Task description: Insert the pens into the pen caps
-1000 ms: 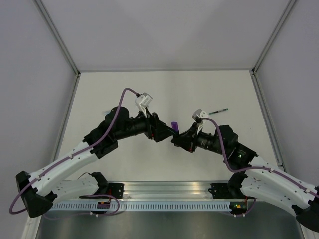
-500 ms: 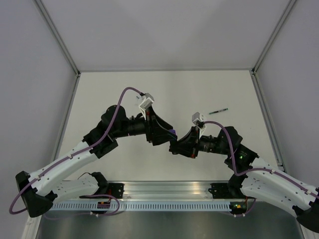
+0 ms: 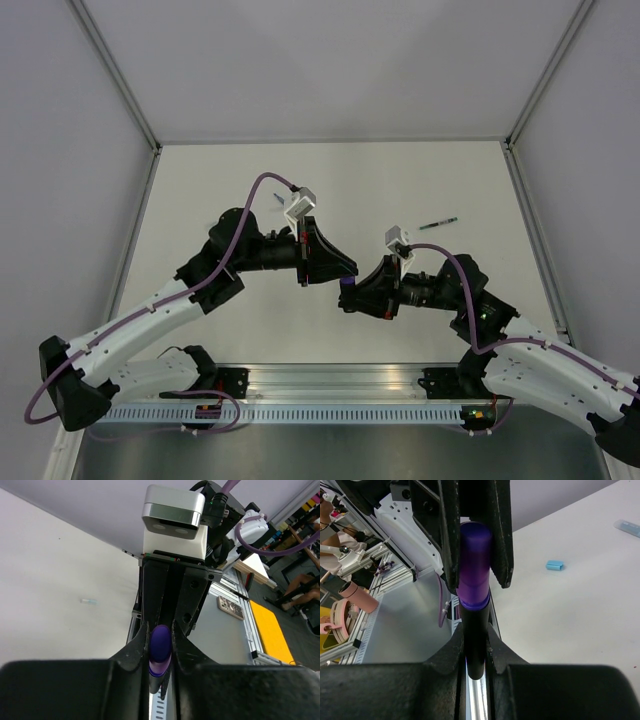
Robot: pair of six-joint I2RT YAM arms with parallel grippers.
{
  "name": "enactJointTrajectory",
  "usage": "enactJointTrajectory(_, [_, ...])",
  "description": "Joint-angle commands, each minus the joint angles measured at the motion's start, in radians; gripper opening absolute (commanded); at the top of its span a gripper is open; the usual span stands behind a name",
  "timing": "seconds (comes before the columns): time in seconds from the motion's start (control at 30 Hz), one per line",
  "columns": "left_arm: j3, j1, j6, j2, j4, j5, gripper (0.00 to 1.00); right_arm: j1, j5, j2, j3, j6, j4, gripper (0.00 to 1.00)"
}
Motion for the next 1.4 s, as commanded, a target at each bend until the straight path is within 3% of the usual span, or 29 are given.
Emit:
enactJointTrajectory(0.0, [-0.036,-0.010,-0.039,0.007,0.095,0.128,0.03,-0.004,0.086,0.001,0.023,0.013,0.033,0.00])
enactJointTrajectory(0.3, [-0.119,-0.010,-0.044,0.002,0.119,0.190,0.02,-0.006,0.239,0.050,0.224,-0.023,-0.034,0.00])
enactJointTrajectory(0.53, [-0.151,-0.010,-0.049,0.001,0.153,0.257,0.02,-0.006,0.270,0.130,0.350,-0.074,-0.068,0.00])
enactJointTrajectory(0.7, [-0.160,-0.010,0.011,-0.015,0.086,0.262,0.02,-0.008,0.295,0.133,0.418,-0.119,-0.134,0.00])
enactJointTrajectory(1.03, [-0.186,-0.010,0.005,-0.050,0.109,0.276,0.02,-0.009,0.404,0.038,0.392,-0.117,-0.102,0.00])
enactJointTrajectory(1.37, [-0.255,-0.010,-0.113,-0.030,0.330,0.354,0.02,-0.009,0.370,0.058,0.407,-0.096,0.059,0.00])
